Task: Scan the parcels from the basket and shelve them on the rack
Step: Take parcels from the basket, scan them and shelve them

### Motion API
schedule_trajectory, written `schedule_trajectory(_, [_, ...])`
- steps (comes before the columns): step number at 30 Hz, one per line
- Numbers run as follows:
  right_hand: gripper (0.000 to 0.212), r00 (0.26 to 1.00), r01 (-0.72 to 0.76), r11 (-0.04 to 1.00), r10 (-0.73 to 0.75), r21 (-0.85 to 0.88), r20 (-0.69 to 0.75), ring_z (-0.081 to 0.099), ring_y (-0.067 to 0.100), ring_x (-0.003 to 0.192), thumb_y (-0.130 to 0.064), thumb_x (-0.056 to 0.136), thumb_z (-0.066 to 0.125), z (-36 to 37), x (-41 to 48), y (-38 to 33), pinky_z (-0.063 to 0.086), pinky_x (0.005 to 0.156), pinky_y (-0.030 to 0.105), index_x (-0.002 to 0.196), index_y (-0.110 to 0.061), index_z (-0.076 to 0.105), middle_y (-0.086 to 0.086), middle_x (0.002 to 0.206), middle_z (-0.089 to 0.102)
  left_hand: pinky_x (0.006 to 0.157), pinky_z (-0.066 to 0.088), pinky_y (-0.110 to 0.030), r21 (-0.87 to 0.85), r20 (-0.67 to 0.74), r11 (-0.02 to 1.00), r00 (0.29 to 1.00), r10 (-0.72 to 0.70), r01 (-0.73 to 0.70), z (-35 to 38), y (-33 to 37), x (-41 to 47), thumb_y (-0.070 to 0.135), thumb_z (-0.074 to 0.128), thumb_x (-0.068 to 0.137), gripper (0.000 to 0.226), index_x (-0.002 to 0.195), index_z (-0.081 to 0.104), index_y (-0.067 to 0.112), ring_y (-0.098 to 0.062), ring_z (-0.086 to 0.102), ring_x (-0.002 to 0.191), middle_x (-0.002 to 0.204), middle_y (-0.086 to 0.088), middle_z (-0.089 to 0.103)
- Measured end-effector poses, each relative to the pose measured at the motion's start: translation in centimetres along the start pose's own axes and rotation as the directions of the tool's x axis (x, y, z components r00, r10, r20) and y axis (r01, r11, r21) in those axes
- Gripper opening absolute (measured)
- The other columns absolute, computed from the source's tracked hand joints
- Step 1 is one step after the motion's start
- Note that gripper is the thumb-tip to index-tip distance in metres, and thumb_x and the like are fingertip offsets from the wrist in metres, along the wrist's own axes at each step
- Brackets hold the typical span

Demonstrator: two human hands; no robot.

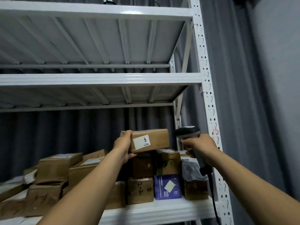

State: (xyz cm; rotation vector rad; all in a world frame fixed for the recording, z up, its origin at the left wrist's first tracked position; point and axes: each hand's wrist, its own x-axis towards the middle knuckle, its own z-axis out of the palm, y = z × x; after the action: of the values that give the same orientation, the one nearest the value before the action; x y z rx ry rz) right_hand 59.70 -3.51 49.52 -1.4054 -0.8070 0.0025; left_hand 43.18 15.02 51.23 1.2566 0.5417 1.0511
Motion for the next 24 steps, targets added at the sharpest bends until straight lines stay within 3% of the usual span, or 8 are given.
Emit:
schedule_trajectory(2, [0.024, 1.000, -0.009, 1.000, 0.009, 0.006, -0.018, 0.062, 0.030, 0.055, -0.010, 0.078, 0.076, 0.1, 1.6, 1.2, 0.050, 0.057, 0.036, 0.087, 0.011, 0.069, 0.021, 0.072, 0.065, 0.066, 0.056, -0.039, 0.022, -0.005, 1.000, 1.000, 0.004, -0.003, 1.0, -0.3, 2.2, 0.037, 0.055, 0.089, 0.036, 0.115, 0.060, 0.013, -0.025, 0.066, 0.081, 0.100, -0.011, 0.069])
schedule_trajectory(6, [0.024, 0.999, -0.026, 1.000, 0.026, -0.003, -0.021, 0.061, 0.027, 0.053, -0.012, 0.078, 0.077, 0.1, 3.7, 3.1, 0.049, 0.056, 0.034, 0.085, 0.010, 0.070, 0.018, 0.071, 0.066, 0.082, 0.054, -0.045, 0.087, 0.019, 0.996, 1.000, -0.017, 0.015, 2.9, -1.2, 5.5, 0.037, 0.048, 0.095, 0.030, 0.111, 0.057, 0.013, -0.027, 0.065, 0.085, 0.095, -0.011, 0.069])
schedule_trajectory(10, [0.021, 0.999, -0.034, 0.999, 0.034, -0.032, -0.004, 0.063, 0.027, 0.054, -0.013, 0.078, 0.078, 0.2, 5.2, 4.5, 0.051, 0.057, 0.034, 0.082, 0.006, 0.070, 0.014, 0.069, 0.065, 0.084, 0.051, -0.044, 0.140, 0.045, 0.989, 0.997, -0.059, 0.053, 4.8, -2.7, 7.6, 0.035, 0.042, 0.100, 0.025, 0.092, 0.054, 0.015, -0.024, 0.060, 0.076, 0.082, -0.010, 0.064])
schedule_trajectory(13, [0.023, 0.999, -0.034, 0.999, 0.033, -0.040, -0.002, 0.063, 0.027, 0.055, -0.013, 0.078, 0.077, 0.0, 6.0, 5.0, 0.049, 0.056, 0.034, 0.083, 0.009, 0.069, 0.014, 0.069, 0.064, 0.084, 0.051, -0.044, 0.169, 0.073, 0.982, 0.993, -0.093, 0.080, 6.2, -3.8, 8.6, 0.034, 0.038, 0.101, 0.027, 0.090, 0.053, 0.014, -0.025, 0.059, 0.075, 0.082, -0.011, 0.064])
schedule_trajectory(15, [0.022, 0.999, -0.029, 0.999, 0.028, -0.041, -0.021, 0.062, 0.029, 0.056, -0.012, 0.078, 0.076, -0.3, 6.8, 5.2, 0.048, 0.057, 0.034, 0.080, 0.008, 0.068, 0.016, 0.068, 0.063, 0.072, 0.053, -0.041, 0.163, 0.081, 0.983, 0.992, -0.095, 0.081, 7.1, -4.2, 9.3, 0.032, 0.037, 0.101, 0.026, 0.093, 0.053, 0.013, -0.026, 0.060, 0.076, 0.084, -0.012, 0.064])
schedule_trajectory(19, [0.015, 0.998, -0.032, 0.999, 0.030, -0.032, -0.063, 0.057, 0.027, 0.052, -0.009, 0.077, 0.075, -1.0, 7.8, 5.7, 0.045, 0.057, 0.034, 0.071, 0.001, 0.065, 0.018, 0.064, 0.060, 0.087, 0.053, -0.050, 0.189, 0.078, 0.981, 0.996, -0.045, 0.030, 8.9, -4.8, 10.7, 0.031, 0.034, 0.100, 0.026, 0.090, 0.051, 0.014, -0.030, 0.064, 0.087, 0.099, -0.015, 0.066])
schedule_trajectory(22, [0.018, 0.998, -0.025, 0.998, 0.022, -0.057, -0.056, 0.055, 0.026, 0.058, -0.011, 0.078, 0.075, -1.2, 8.2, 6.0, 0.044, 0.059, 0.035, 0.066, -0.002, 0.065, 0.017, 0.064, 0.062, 0.088, 0.054, -0.047, 0.356, 0.053, 0.933, 0.998, 0.022, -0.039, 10.1, -4.9, 11.6, 0.030, 0.032, 0.096, 0.029, 0.091, 0.055, 0.013, -0.031, 0.064, 0.094, 0.106, -0.016, 0.066])
schedule_trajectory(24, [0.017, 0.999, -0.032, 0.997, 0.030, -0.068, -0.034, 0.055, 0.025, 0.060, -0.014, 0.078, 0.076, -1.2, 8.6, 6.3, 0.043, 0.060, 0.035, 0.069, -0.003, 0.066, 0.015, 0.065, 0.062, 0.092, 0.052, -0.042, 0.582, 0.032, 0.801, 0.989, 0.146, -0.138, 10.3, -5.1, 12.1, 0.028, 0.030, 0.098, 0.037, 0.100, 0.061, 0.009, -0.033, 0.060, 0.101, 0.115, -0.017, 0.063])
